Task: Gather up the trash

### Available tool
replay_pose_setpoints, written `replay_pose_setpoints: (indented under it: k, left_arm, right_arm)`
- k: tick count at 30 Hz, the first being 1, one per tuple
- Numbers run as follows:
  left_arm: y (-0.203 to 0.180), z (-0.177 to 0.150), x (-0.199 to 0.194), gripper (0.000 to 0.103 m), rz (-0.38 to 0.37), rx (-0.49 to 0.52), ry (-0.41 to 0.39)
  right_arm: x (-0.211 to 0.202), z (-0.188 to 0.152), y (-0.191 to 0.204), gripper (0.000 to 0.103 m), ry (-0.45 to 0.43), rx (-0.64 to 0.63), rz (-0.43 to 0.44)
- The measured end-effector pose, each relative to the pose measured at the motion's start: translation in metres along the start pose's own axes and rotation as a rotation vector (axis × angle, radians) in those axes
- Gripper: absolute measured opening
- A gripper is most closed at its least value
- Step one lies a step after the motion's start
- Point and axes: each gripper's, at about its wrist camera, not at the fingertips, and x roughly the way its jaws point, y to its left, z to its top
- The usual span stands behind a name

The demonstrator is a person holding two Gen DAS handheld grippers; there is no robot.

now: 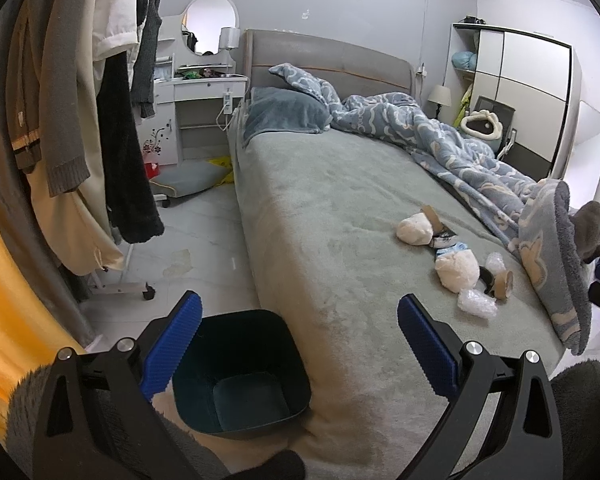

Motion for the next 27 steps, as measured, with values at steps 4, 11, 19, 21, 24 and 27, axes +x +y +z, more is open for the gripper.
replay_pose_setpoints:
  k: [4, 11, 19, 21, 24, 27]
  left_arm:
    - [-0.004, -0.001, 0.005, 0.100, -0.063, 0.012, 0.022]
    - [-0.019, 0.001, 0.005, 0.100, -0.157, 0.067, 0.014]
    - [-0.042, 0.005, 0.034, 0.099, -0.240, 0.142, 0.044]
    - [-0.050, 0.004, 0.044, 0.098, -0.263, 0.169, 0.049]
    - [-0.058, 0.001, 0.060, 0.098, -0.311, 0.180, 0.068]
    - [-0.064, -0.005, 0.076, 0.098, -0.343, 0.193, 0.096]
  right_arm:
    - [0.002, 0.000, -0.005, 0.100, 0.002, 0.024, -0.008]
    - [0.029, -0.006, -0.016, 0.082, 0.047, 0.026, -0.043]
    - [0.065, -0.010, -0.041, 0.081, 0.107, 0.025, -0.055]
    - [0.074, -0.011, -0.050, 0.081, 0.117, 0.036, -0.052]
    - [0.086, -0.012, -0.059, 0.081, 0.134, 0.032, -0.055]
    - [0.098, -0.014, -0.067, 0.080, 0.149, 0.025, -0.054]
